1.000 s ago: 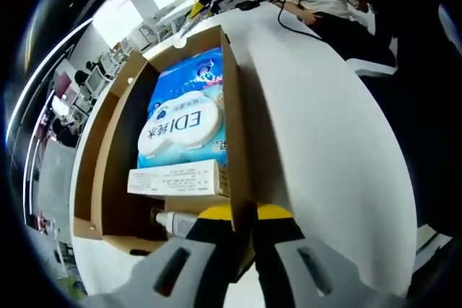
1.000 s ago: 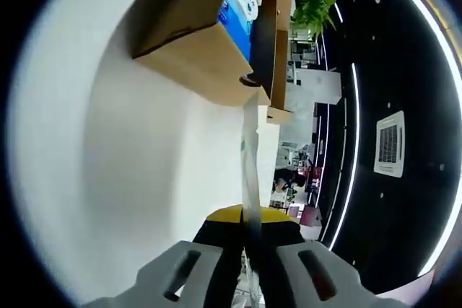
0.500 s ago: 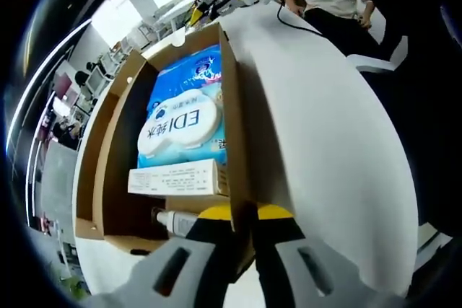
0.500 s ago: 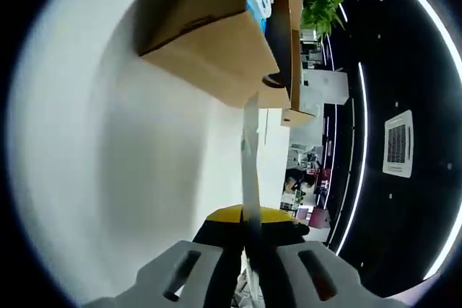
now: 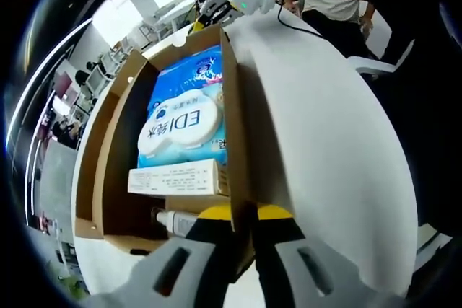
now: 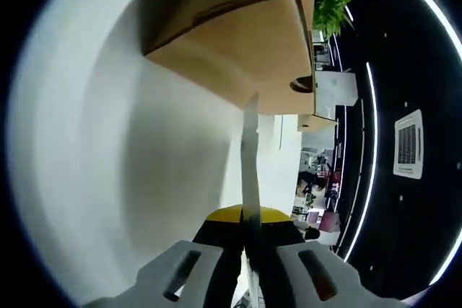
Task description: Operate the shoe box by opening the lid, removing the specified soft item, and placing it in the target area until the item is outside and the box remains undamaged.
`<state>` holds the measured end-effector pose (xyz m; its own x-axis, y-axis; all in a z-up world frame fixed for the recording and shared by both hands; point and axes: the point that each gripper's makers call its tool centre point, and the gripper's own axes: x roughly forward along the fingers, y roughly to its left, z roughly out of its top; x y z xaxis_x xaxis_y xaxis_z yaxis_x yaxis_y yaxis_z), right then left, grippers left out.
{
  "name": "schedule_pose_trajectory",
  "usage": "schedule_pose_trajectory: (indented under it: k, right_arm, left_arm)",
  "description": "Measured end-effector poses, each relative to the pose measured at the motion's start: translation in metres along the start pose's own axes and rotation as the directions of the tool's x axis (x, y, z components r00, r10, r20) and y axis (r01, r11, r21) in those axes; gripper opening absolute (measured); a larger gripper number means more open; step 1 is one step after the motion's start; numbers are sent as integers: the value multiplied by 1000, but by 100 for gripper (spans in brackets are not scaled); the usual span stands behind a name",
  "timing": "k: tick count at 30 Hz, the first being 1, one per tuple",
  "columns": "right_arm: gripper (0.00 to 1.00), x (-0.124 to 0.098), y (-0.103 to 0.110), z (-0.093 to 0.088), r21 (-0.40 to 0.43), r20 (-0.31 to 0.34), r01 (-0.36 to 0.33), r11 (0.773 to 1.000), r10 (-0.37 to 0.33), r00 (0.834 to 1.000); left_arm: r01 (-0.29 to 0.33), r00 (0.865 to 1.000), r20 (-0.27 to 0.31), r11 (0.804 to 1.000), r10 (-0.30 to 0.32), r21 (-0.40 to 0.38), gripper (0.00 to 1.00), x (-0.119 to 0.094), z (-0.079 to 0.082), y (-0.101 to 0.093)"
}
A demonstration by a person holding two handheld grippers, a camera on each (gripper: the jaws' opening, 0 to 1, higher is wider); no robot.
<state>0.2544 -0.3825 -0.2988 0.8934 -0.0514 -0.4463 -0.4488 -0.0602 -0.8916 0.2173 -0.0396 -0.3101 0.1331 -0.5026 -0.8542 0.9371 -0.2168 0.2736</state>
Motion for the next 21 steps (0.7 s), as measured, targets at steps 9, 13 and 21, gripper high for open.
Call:
schedule_pose_trajectory:
  k: [9, 13, 21]
  right_arm:
    - [1, 3, 14, -3, 3, -6, -53, 999, 53, 999]
    - [1, 5, 17, -2, 25, 3, -67, 997, 67, 998]
    - [1, 8, 30, 0, 35, 14, -127, 991, 127, 992]
  left_arm:
    - [2, 1000, 2, 1000, -2, 2, 7, 0, 0, 0]
    - [3, 1000, 3, 1000, -3, 1, 7, 0, 0, 0]
    - [0, 1000, 1, 1000, 0, -1, 7, 0, 0, 0]
